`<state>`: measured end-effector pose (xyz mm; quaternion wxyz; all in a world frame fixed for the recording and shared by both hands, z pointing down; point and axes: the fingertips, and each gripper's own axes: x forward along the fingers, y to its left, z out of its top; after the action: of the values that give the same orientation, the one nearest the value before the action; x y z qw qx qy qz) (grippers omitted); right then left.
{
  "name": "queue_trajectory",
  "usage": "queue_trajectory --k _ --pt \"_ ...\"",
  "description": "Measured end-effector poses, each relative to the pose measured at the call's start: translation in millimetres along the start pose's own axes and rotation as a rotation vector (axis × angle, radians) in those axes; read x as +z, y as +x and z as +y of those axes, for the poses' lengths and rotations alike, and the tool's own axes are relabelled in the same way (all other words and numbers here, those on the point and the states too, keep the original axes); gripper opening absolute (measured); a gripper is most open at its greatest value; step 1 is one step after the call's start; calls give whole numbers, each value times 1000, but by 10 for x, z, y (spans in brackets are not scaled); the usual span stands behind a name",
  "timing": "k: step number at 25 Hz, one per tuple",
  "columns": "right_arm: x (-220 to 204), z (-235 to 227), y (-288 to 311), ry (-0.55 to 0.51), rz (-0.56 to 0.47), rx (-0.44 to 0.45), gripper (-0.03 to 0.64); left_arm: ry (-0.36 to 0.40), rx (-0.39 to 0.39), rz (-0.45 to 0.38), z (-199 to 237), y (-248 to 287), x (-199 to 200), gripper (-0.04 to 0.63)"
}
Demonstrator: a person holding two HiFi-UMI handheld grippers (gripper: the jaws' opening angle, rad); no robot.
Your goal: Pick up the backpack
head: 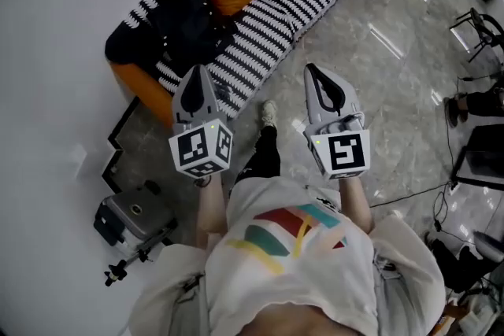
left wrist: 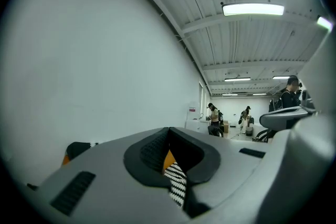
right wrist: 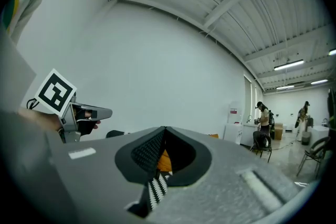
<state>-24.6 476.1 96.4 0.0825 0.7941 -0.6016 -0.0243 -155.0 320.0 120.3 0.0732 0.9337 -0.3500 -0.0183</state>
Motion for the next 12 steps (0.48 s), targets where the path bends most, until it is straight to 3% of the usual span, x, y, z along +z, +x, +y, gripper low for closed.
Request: queue_trajectory --k 4,8,12 --pt "-28 -389 753 -1 30 24 3 15 26 -13 93 720 99 12" --pt "-53 -586 1531 95 33 140 3 4 106 7 310 1297 103 12" --pt "10 -751 2308 97 24 228 3 -26 196 2 565 1830 176 12"
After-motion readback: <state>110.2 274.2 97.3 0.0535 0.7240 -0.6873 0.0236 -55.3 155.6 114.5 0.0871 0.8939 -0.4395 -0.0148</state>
